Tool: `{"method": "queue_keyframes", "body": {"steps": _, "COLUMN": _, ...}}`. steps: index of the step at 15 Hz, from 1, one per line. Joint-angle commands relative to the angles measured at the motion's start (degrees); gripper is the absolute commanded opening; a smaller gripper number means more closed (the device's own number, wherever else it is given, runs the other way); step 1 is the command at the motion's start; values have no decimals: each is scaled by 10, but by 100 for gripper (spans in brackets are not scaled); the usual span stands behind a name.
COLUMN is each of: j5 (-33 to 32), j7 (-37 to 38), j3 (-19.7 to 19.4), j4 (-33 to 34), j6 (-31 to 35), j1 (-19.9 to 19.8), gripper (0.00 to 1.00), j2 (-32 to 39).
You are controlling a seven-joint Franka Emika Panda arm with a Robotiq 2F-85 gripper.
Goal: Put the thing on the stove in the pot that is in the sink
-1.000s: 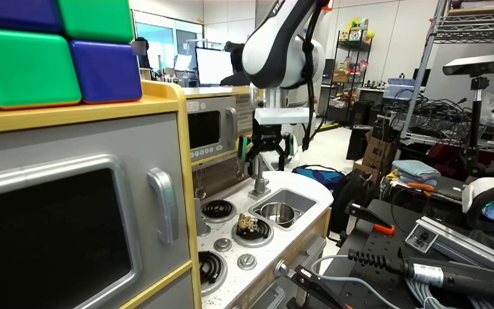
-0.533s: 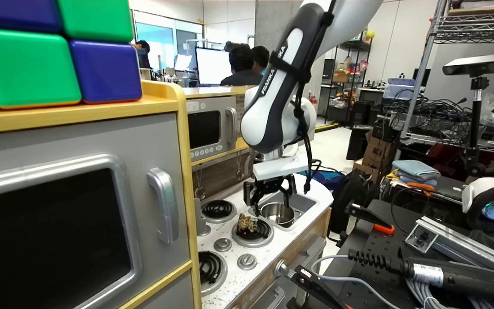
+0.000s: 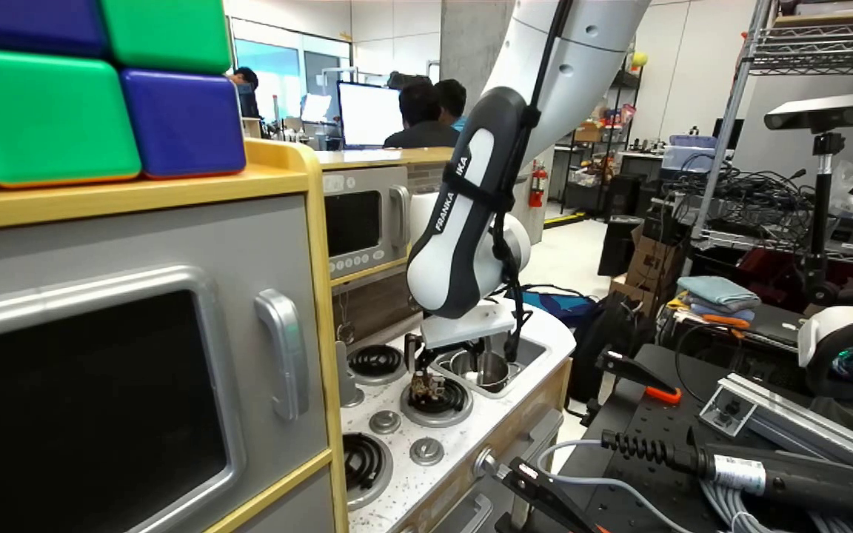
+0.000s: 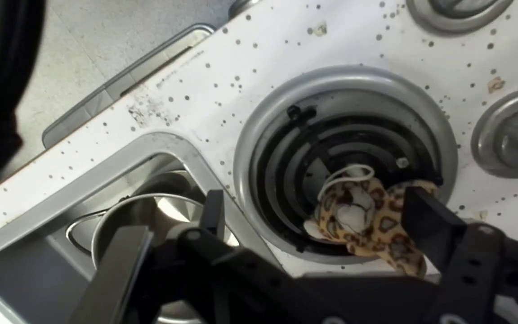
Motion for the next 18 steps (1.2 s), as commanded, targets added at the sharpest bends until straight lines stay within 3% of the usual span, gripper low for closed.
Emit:
{"method": "queue_keyframes", "body": {"steps": 1, "j5": 14, "j7": -4, "j3": -12, "j4": 27, "j6": 63, "j1": 15, "gripper": 100, "j2": 37}}
{"method": "queue_keyframes", "body": {"steps": 6, "j5": 37, "j7": -8, "j3": -4, "j4": 59, "j6": 69, "j1": 6, "gripper": 100, "j2": 69}}
{"method": "queue_keyframes", "body": {"steps": 7, "j5": 41, "j7": -9, "j3": -2, "j4": 64, "j6": 64, "j1": 4, "gripper": 92, "j2": 74}}
{"method": "queue_keyframes", "body": {"steps": 8, "j5": 47, "j7": -10, "j3": 0, "j4": 69, "j6": 62, "j1": 2, "gripper": 74, "j2": 77}}
{"method": "queue_keyframes", "body": {"steps": 9, "j5": 51, "j7": -12, "j3": 2, "j4": 73, "j6": 61, "j1": -1, "gripper": 65, "j2": 79}}
{"method": "queue_keyframes", "body": {"steps": 18, "j5": 85, "j7": -27, "j3": 17, "j4": 66, "j6": 55, "j1": -24, "gripper": 0, "j2": 45}}
